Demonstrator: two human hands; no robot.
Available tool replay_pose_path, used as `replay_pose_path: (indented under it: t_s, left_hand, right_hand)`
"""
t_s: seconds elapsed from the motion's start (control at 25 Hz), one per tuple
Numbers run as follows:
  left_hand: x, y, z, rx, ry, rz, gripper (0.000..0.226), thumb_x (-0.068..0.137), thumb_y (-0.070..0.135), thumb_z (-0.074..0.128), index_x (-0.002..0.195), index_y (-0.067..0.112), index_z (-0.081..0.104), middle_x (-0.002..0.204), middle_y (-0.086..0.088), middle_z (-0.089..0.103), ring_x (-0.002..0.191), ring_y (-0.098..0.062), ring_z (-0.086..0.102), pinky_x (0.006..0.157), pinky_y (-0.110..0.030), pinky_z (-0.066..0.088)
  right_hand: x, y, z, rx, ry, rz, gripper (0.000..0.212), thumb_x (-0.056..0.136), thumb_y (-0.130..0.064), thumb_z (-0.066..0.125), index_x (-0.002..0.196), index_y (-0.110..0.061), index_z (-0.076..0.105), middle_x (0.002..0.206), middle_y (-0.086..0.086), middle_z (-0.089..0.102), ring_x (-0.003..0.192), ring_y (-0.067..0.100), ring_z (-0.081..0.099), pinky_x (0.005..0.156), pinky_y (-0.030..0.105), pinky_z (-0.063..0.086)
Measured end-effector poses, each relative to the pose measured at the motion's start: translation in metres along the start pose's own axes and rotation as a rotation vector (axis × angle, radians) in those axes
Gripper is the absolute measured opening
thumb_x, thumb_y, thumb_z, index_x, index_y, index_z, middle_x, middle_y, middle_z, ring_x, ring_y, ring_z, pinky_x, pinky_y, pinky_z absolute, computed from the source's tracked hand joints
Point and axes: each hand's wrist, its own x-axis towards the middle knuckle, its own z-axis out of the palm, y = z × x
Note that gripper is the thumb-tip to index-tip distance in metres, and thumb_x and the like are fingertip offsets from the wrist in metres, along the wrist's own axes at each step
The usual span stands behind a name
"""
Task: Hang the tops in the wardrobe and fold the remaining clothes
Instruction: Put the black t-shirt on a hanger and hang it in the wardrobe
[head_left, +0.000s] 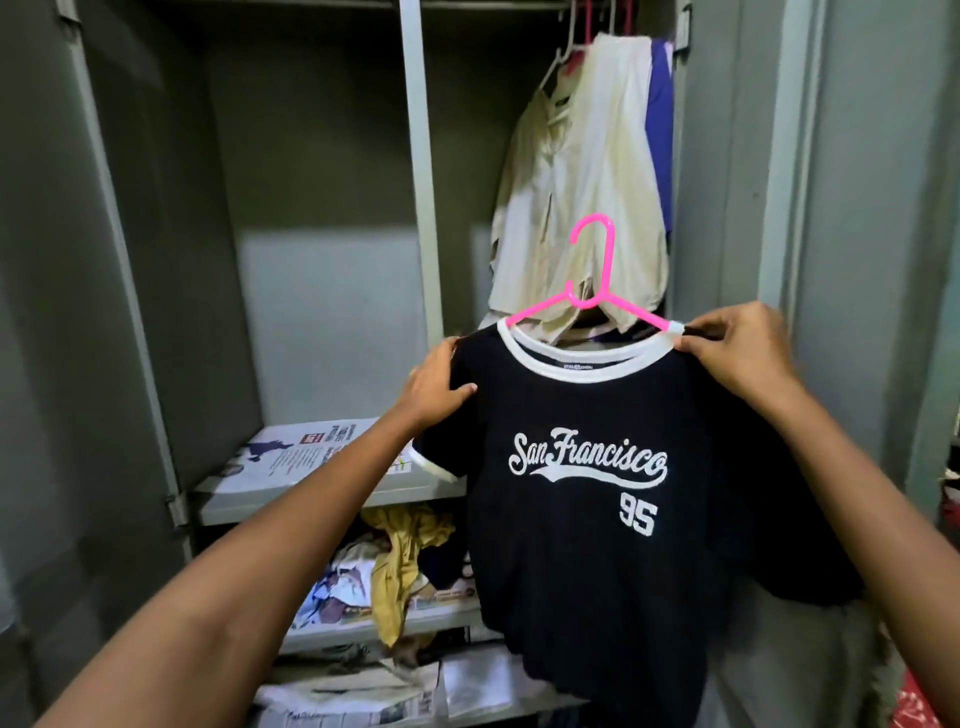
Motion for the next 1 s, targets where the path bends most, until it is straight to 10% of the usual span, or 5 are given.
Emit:
replay_pose_path:
  t_s: [1.0]
  left_hand:
    - [0.313, 0.005, -0.097, 0.544, 0.671, 0.180, 0.081, 0.090, 0.042, 0.052, 0.150, 0.011, 0.006, 0.158, -0.009, -0.003, 0.146, -0.023, -0.006, 0.118, -0.041, 0.001]
  right_hand:
    - [0.381, -0.123, 0.123, -0.242, 0.350, -0.117, 0.022, 0.086, -0.002, 0.059, 0.107, 0.004, 0.058, 0.113, 0.023, 0.059, 0.106, 0.039, 0.057, 0.078, 0.036, 0.044]
